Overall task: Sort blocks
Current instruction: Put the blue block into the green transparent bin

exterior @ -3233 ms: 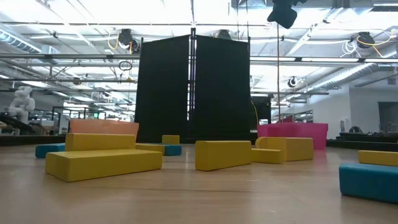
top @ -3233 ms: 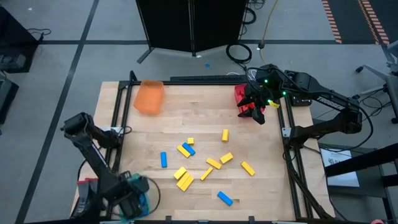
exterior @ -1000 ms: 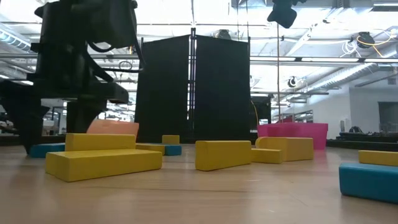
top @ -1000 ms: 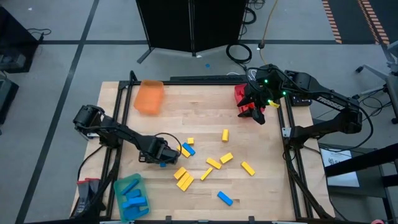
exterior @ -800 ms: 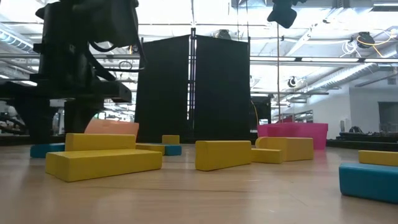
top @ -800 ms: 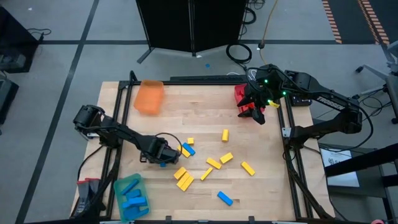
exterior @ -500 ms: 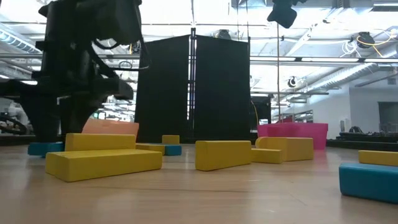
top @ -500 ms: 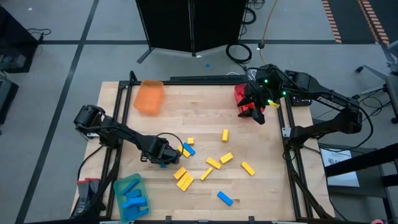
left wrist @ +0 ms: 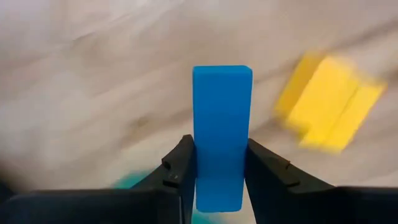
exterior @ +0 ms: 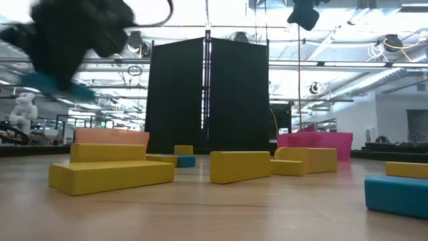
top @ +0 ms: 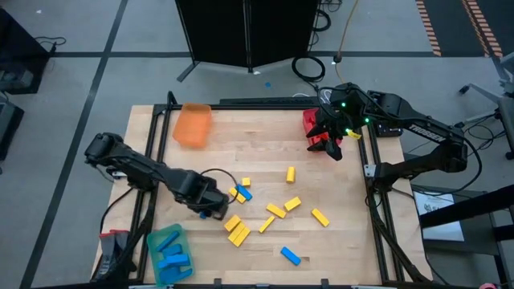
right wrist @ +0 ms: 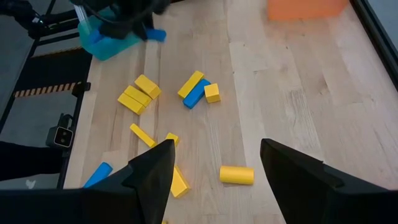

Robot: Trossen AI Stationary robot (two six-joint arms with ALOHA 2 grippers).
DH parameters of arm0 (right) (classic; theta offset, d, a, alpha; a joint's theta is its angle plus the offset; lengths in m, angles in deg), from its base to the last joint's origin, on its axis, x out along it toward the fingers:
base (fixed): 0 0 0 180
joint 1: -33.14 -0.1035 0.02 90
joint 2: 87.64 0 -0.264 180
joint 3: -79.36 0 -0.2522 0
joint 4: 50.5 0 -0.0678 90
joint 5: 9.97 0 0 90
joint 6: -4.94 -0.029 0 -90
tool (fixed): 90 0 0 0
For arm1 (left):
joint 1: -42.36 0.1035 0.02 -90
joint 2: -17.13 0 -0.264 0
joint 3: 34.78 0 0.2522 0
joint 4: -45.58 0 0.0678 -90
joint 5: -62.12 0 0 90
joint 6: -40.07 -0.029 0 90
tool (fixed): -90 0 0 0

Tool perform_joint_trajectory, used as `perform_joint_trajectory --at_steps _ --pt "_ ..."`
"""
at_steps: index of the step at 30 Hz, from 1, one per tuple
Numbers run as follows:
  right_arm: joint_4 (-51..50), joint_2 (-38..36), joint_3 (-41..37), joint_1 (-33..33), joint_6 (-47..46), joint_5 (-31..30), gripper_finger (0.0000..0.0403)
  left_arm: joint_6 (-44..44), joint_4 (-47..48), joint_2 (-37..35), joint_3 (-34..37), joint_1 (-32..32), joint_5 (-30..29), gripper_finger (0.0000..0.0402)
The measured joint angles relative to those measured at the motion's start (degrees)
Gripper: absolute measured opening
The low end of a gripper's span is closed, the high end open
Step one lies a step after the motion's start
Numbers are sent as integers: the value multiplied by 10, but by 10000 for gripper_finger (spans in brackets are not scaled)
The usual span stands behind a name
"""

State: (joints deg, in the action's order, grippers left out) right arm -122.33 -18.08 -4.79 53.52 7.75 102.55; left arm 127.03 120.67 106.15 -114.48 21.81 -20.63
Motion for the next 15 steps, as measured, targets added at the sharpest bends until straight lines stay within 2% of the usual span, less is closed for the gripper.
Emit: perform_joint_trajectory --at_steps 2,8,15 --pt "0 0 0 0 0 0 235 -31 61 -8 -22 -18 6 108" --pt "-1 0 0 0 0 0 235 -97 143 -21 -40 -91 36 108" --pt "-18 0 0 0 0 0 235 -52 161 -21 -41 -186 67 108"
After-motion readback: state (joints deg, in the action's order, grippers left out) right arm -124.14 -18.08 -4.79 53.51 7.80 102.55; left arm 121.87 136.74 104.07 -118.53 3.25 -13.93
